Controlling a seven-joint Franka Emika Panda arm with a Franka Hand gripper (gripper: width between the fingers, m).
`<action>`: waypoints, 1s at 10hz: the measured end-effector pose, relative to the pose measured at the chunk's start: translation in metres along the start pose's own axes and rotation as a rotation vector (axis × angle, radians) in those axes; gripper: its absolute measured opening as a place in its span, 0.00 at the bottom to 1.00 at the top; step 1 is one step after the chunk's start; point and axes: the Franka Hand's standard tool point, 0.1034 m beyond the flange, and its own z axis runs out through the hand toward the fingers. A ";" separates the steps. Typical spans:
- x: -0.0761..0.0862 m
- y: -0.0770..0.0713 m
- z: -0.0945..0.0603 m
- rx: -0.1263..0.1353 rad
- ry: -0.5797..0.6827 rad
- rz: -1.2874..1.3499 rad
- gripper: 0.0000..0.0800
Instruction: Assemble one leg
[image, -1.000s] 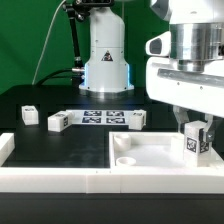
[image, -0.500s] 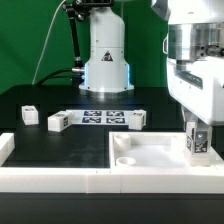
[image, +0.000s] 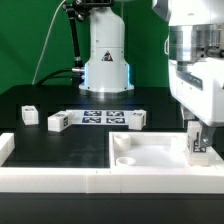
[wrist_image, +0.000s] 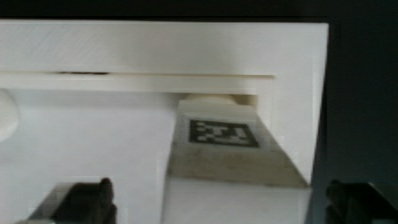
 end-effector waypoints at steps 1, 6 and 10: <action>-0.001 0.001 0.000 -0.010 0.000 -0.146 0.79; -0.004 -0.003 -0.003 -0.023 0.020 -0.780 0.81; -0.006 -0.003 -0.003 -0.049 0.039 -1.221 0.81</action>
Offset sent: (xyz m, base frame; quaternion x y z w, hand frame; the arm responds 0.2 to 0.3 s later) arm 0.0035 0.0074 0.0023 -0.0237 0.0075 -0.2453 0.9691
